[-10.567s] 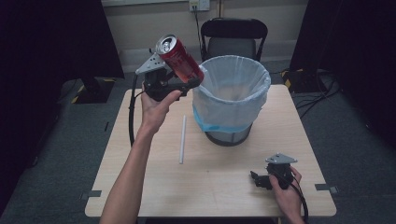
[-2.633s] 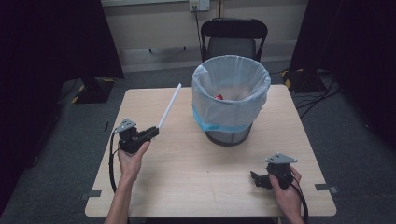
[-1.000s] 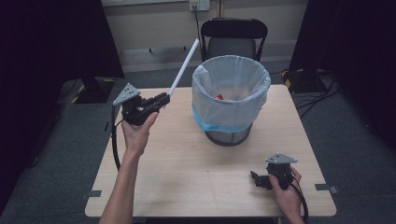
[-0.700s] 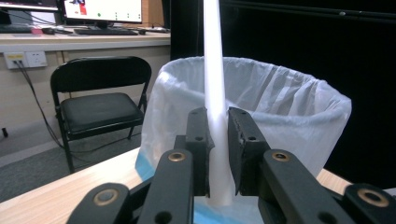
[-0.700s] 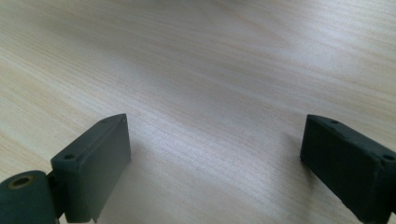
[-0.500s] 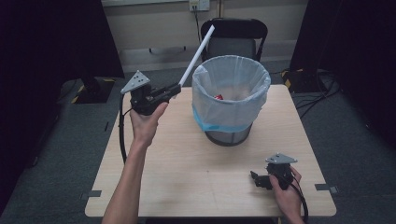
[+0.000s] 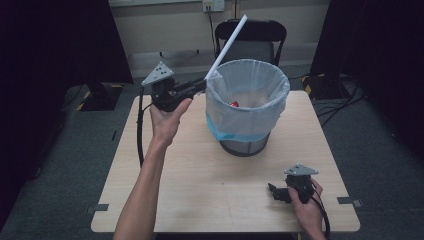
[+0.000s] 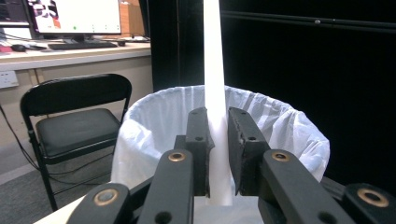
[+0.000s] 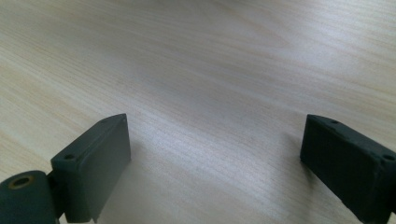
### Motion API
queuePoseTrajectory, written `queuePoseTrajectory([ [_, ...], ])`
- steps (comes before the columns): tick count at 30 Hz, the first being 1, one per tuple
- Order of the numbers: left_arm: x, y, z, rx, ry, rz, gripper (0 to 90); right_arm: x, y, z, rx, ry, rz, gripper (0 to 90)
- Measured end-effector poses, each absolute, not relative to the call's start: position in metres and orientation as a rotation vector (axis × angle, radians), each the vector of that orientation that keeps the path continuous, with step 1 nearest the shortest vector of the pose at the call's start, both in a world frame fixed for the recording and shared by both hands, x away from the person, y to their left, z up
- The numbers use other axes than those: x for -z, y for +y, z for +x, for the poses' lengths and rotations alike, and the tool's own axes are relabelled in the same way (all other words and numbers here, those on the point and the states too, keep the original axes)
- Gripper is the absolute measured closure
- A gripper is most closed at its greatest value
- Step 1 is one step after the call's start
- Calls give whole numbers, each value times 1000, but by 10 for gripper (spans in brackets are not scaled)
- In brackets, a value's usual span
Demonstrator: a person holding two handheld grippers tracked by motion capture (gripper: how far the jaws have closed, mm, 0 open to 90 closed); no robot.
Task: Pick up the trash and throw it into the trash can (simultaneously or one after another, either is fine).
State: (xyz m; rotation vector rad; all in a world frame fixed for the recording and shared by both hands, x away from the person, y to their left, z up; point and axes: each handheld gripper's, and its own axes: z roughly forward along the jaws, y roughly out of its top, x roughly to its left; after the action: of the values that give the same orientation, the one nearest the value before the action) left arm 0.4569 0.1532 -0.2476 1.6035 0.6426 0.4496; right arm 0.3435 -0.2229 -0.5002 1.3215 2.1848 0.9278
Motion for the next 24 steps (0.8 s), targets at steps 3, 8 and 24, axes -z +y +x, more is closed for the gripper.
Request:
queuePoseTrajectory([
  [3, 247, 145, 463, -439, 634, 1613, 798, 500, -223, 343, -928, 2185, 1322, 77],
  [8, 244, 138, 467, -430, 626, 1622, 798, 500, -223, 343, -928, 2185, 1321, 77],
  [24, 236, 108, 483, -400, 591, 1661, 798, 500, -223, 343, -928, 2185, 1321, 77],
])
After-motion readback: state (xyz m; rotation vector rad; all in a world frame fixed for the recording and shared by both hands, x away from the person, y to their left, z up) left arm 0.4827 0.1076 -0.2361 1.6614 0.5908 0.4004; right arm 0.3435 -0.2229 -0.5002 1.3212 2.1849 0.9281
